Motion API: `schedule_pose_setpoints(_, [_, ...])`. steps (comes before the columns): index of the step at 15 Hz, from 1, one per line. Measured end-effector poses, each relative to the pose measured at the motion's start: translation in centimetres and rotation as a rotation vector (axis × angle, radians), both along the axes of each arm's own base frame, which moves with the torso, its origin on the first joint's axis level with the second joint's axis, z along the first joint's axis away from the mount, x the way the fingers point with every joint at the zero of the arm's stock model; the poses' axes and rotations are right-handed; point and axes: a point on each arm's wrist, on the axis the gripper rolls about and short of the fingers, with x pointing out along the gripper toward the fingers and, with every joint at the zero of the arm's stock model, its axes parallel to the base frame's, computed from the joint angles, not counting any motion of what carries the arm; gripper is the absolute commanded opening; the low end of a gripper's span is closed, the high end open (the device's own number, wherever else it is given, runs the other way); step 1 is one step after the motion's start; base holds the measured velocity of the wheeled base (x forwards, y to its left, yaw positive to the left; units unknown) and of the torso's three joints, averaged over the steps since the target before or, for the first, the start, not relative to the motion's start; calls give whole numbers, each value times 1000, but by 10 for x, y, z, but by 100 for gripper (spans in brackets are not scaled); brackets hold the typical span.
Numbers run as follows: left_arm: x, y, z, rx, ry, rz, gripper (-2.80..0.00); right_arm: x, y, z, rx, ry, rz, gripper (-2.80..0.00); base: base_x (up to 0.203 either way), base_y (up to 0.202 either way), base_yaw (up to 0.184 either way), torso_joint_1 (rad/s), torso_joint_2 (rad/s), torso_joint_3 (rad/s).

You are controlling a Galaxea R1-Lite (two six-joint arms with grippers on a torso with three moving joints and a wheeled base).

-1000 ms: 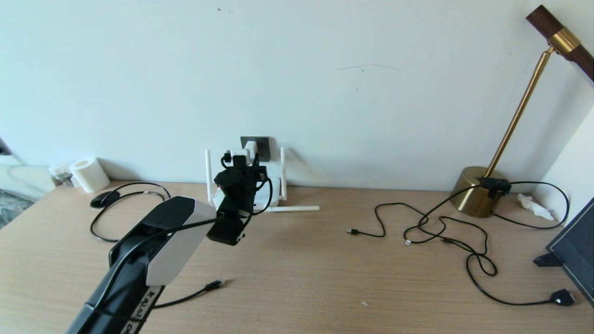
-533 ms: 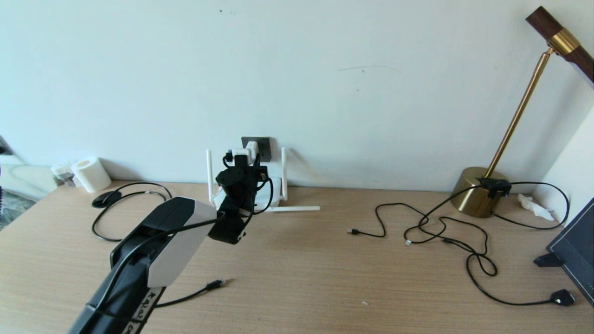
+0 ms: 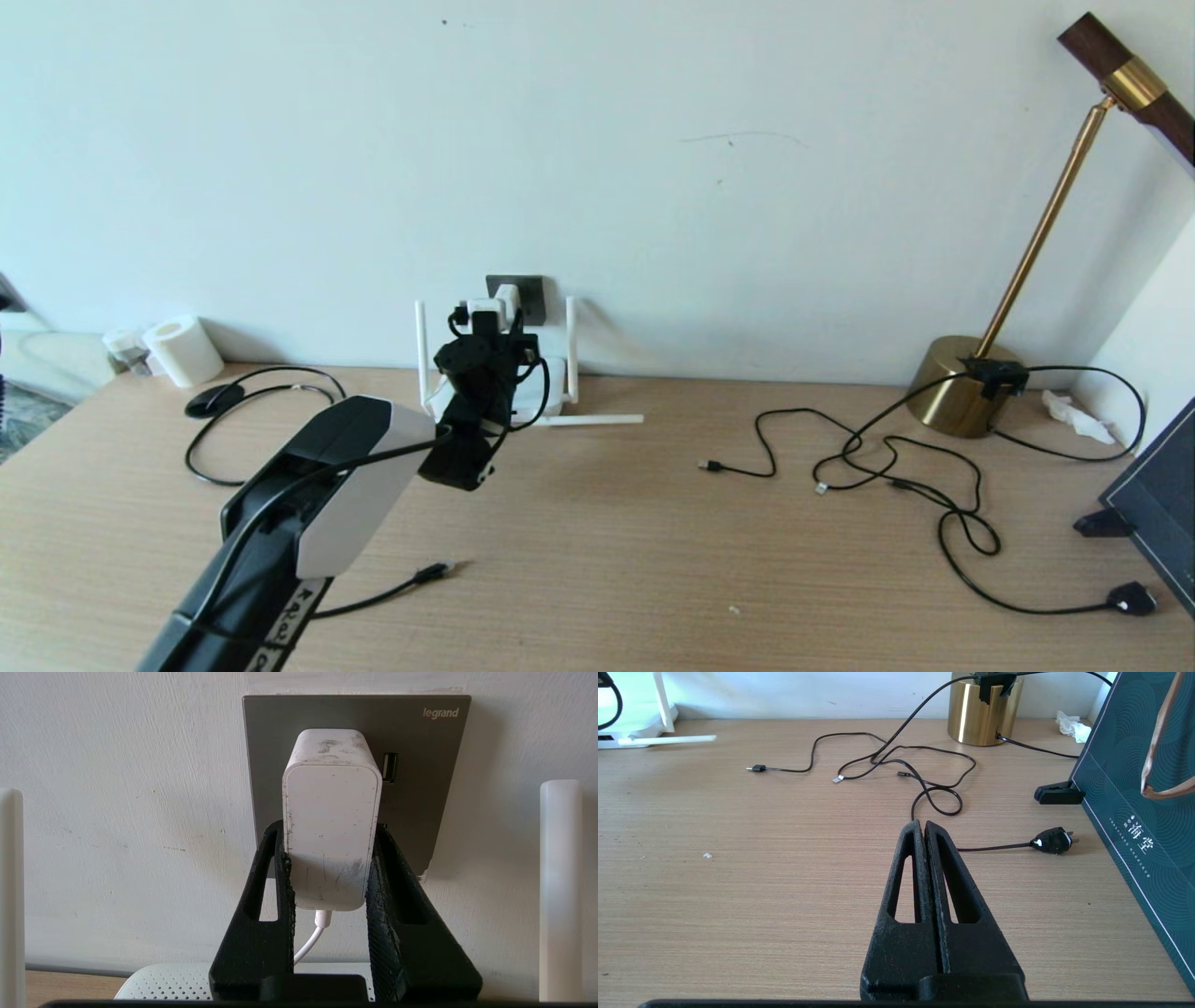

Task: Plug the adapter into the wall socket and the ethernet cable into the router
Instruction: Plug plug into socket

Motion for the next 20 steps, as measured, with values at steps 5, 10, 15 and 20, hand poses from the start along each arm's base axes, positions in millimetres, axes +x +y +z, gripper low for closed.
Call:
schedule_pose_setpoints(5, [1,0,-2,5,21,3,-280,0,0,0,-1,0,0,-280,0,0,0,0,0,0])
schedule_pose_setpoints(10, [1,0,-3,9,43,15,-280,0,0,0,0,0,-1,-280,0,0,0,0,0,0])
schedule_pose_setpoints(15, [0,-1,-3,4,36,22,-280,0,0,0,0,0,0,-280,0,0,0,0,0,0])
schedule_pose_setpoints(20, [-2,-3,-3,-1,28,24,-280,0,0,0,0,0,1,-280,0,0,0,0,0,0])
